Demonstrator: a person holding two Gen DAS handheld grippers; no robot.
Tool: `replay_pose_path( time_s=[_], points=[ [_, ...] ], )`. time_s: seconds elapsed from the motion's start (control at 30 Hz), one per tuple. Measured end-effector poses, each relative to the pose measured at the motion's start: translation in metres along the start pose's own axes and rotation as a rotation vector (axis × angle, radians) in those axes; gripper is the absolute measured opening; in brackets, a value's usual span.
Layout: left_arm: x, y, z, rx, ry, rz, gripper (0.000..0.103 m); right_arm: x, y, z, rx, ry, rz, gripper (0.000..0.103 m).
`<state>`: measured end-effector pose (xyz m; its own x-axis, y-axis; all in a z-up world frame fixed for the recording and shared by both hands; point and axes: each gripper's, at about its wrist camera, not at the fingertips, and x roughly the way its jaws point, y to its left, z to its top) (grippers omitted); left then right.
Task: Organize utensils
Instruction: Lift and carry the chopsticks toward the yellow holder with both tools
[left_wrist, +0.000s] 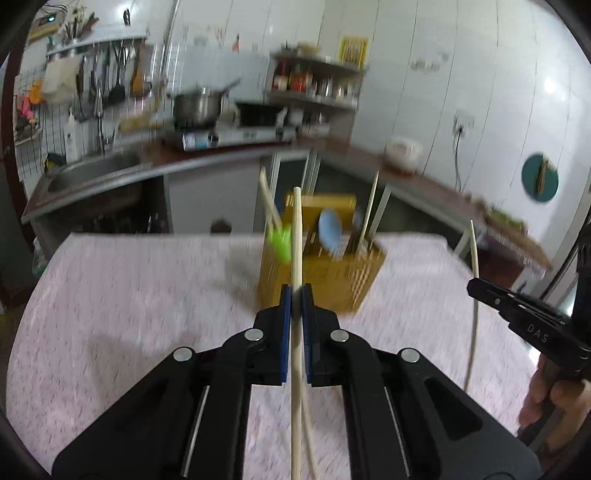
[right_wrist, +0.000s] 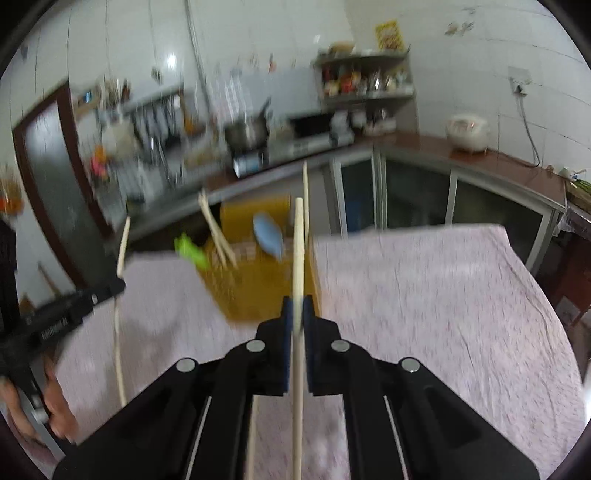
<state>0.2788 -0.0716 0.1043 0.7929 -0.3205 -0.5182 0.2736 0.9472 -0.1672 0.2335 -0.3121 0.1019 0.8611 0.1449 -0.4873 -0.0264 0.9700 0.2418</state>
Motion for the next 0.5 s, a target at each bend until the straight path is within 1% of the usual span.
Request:
replay_pose_path(
  time_s=[0.07,0.13,0.17,0.2,0.27,0.37,0.47,0.5],
  points=[
    [0.001,-0.009,0.013,0.020,-0.063,-0.001,0.005,0.000,-0.002,0.012,0.017,-0.070,0.011,0.006],
    [0.005,-0.016,0.023,0.044,-0.110,0.006,0.005,0.002,0.001,0.025,0.026,-0.138,0.022,0.006],
    [0.006,-0.020,0.031,0.054,-0.152,0.004,0.005,0.004,0.002,0.030,0.026,-0.168,0.025,0.006],
    [0.007,-0.024,0.038,0.058,-0.183,-0.003,0.005,0.004,0.004,0.038,0.016,-0.208,0.016,0.006],
    [0.011,-0.026,0.051,0.042,-0.240,-0.018,0.005,0.010,0.008,0.047,0.001,-0.271,0.009,0.006],
    [0.016,-0.030,0.066,0.018,-0.304,-0.046,0.005,0.017,0.013,0.064,0.006,-0.377,0.010,0.006],
    [0.029,-0.033,0.078,0.025,-0.373,-0.044,0.005,0.031,0.017,0.078,-0.005,-0.467,0.020,0.006],
    [0.036,-0.035,0.081,0.029,-0.395,-0.037,0.005,0.035,0.019,0.079,-0.010,-0.482,0.021,0.006]
  ],
)
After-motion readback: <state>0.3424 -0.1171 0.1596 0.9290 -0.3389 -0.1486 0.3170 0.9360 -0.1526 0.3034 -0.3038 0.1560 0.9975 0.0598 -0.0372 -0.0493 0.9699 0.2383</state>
